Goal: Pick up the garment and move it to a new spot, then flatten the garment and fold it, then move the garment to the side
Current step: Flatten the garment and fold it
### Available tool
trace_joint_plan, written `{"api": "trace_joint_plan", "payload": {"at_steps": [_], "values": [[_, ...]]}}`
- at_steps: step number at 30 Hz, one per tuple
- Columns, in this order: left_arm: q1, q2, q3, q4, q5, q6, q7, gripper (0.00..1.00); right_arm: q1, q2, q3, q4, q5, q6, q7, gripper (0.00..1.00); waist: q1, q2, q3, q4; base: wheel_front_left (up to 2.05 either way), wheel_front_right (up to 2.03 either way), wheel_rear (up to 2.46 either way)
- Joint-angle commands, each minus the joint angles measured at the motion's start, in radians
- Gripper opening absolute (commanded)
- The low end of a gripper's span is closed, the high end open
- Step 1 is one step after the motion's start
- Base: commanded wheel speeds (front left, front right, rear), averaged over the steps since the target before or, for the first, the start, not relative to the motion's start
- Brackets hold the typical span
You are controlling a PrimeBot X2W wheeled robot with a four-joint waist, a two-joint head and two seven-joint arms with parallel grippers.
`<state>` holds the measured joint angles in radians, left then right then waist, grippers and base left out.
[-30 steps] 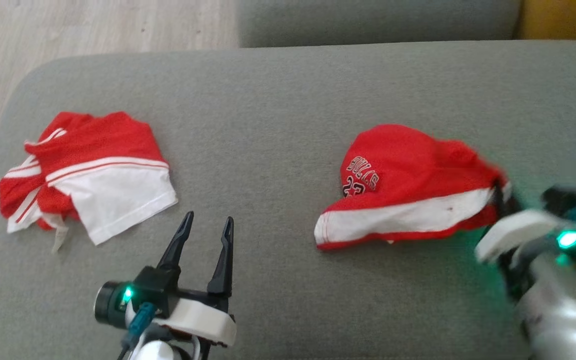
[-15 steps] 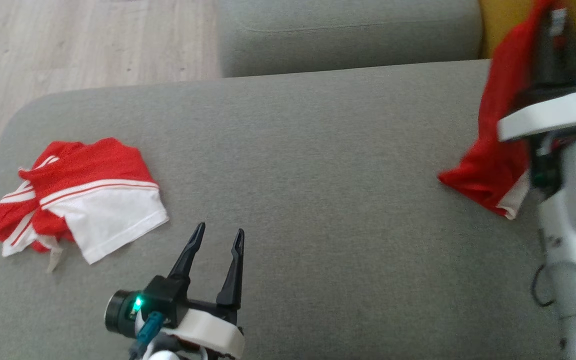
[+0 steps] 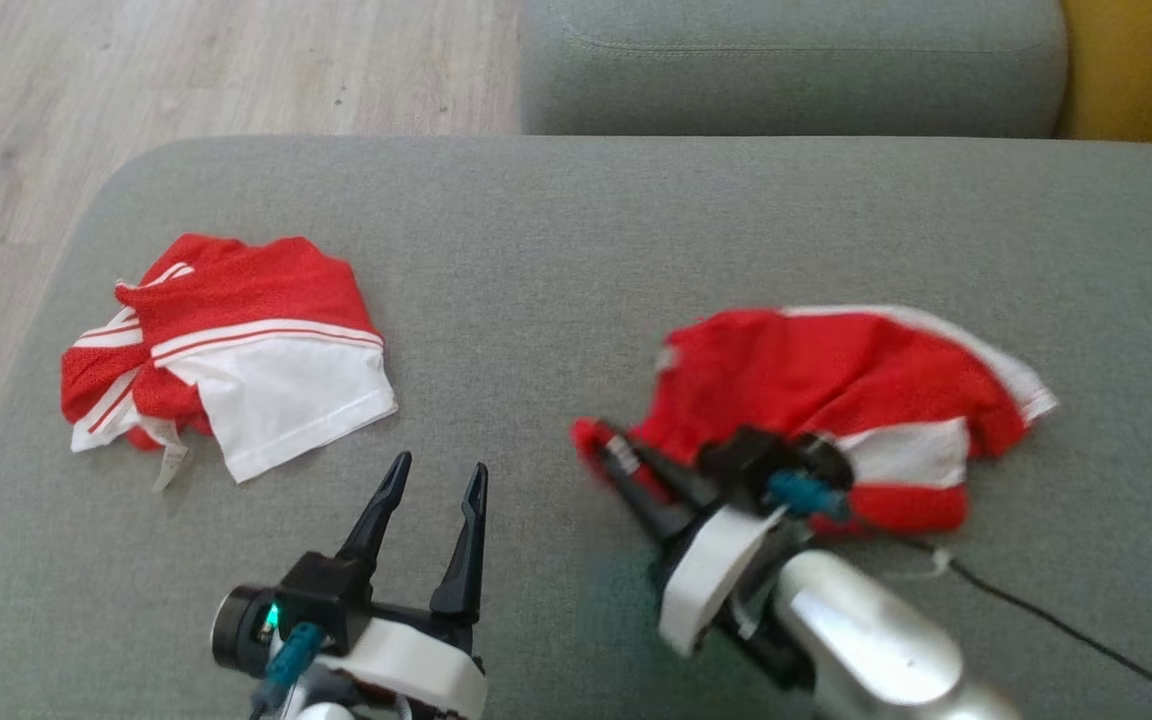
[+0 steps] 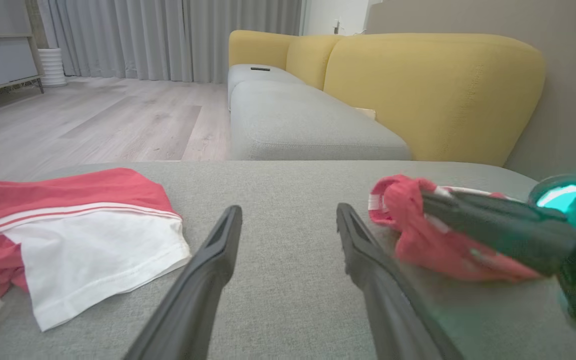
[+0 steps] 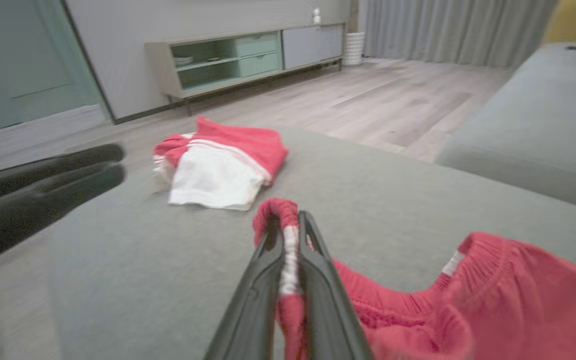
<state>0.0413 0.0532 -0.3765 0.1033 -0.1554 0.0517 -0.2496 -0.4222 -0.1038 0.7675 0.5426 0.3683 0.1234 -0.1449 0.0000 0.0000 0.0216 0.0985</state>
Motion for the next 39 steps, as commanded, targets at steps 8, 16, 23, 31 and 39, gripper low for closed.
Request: {"api": "trace_joint_plan", "payload": {"at_steps": [8, 16, 23, 31, 39], "values": [[-0.025, -0.003, 0.03, -0.021, -0.009, -0.007, -0.012, 1.0, -0.066, -0.03, 0.105, -0.067, 0.137, 0.007, -0.086, 1.0, 0.0, 0.0, -0.012, -0.007, 0.0, 0.0, 0.0], [-0.023, 0.014, 0.035, 0.03, 0.054, -0.079, -0.012, 1.0, 0.014, -0.141, -0.054, -0.117, 0.124, 0.007, -0.112, 1.0, 0.0, 0.0, -0.025, -0.058, 0.0, 0.0, 0.0], [-0.051, 0.053, 0.064, 0.217, 0.09, -0.082, -0.012, 1.0, 0.136, -0.173, -0.162, -0.138, 0.085, 0.007, -0.115, 1.0, 0.0, 0.0, -0.025, -0.097, 0.0, 0.0, 0.0], [-0.195, 0.114, 0.008, 0.45, 0.162, -0.132, -0.012, 1.0, 0.192, -0.162, -0.203, -0.175, 0.054, 0.007, -0.098, 1.0, 0.0, 0.0, -0.01, -0.119, 0.0, 0.0, 0.0], [-0.279, 0.139, -0.123, 0.505, 0.206, -0.172, -0.012, 1.0, 0.202, -0.165, -0.222, -0.192, 0.027, 0.007, -0.081, 1.0, 0.0, 0.0, 0.002, -0.13, 0.0, 0.0, 0.0]]}}
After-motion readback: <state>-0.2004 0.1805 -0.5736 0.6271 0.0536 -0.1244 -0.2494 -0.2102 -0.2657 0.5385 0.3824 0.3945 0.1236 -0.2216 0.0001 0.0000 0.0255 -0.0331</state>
